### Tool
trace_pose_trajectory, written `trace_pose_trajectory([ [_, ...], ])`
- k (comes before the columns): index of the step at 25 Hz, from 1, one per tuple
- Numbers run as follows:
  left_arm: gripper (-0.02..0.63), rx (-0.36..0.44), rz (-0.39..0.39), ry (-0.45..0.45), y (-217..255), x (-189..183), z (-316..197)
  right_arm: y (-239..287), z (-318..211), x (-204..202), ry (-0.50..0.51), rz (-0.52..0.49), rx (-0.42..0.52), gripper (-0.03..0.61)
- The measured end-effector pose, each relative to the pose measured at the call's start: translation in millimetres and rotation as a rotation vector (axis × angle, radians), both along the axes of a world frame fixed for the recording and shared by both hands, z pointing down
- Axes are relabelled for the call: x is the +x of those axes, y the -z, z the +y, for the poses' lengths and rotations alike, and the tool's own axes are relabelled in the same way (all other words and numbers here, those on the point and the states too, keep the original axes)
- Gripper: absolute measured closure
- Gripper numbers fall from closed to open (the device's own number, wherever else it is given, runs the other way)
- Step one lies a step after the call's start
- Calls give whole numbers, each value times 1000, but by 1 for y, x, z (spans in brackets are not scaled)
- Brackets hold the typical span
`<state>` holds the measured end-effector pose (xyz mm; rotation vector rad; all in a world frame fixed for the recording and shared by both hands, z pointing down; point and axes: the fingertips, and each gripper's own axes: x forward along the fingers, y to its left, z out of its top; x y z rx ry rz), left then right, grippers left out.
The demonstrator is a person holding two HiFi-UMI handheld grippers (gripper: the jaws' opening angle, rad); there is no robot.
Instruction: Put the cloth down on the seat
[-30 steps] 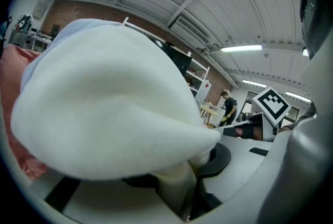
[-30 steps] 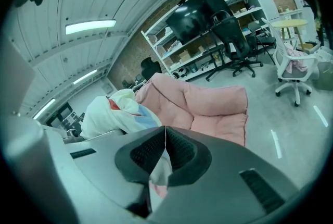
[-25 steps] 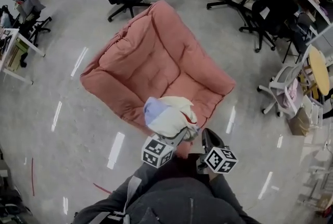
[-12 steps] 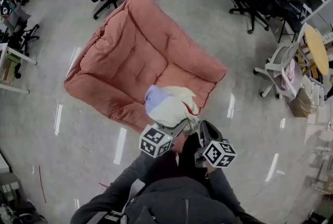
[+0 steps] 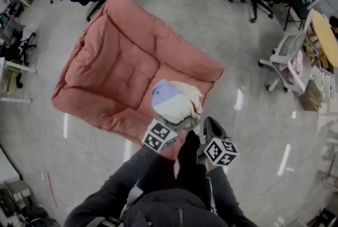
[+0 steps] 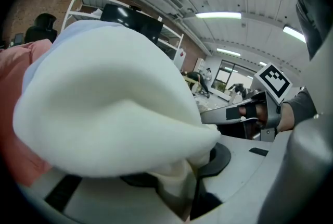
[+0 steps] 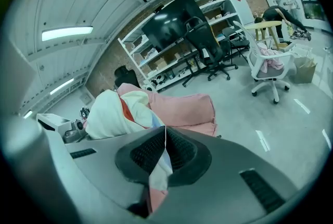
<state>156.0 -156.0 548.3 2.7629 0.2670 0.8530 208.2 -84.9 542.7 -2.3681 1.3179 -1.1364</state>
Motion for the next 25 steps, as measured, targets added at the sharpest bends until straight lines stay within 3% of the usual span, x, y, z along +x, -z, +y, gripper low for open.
trace_pose_trajectory([
  [6,448,83,-51,-82,-36,37,-3,-33,-17,32,8,-28,4,566],
  [10,448,94,-85,-112,-65,59,-6,-62,-25,50,12,-50,-3,566],
  [25,447,162,-139,-248,-160,112,-17,-145,-37,110,-108,-106,0,566],
])
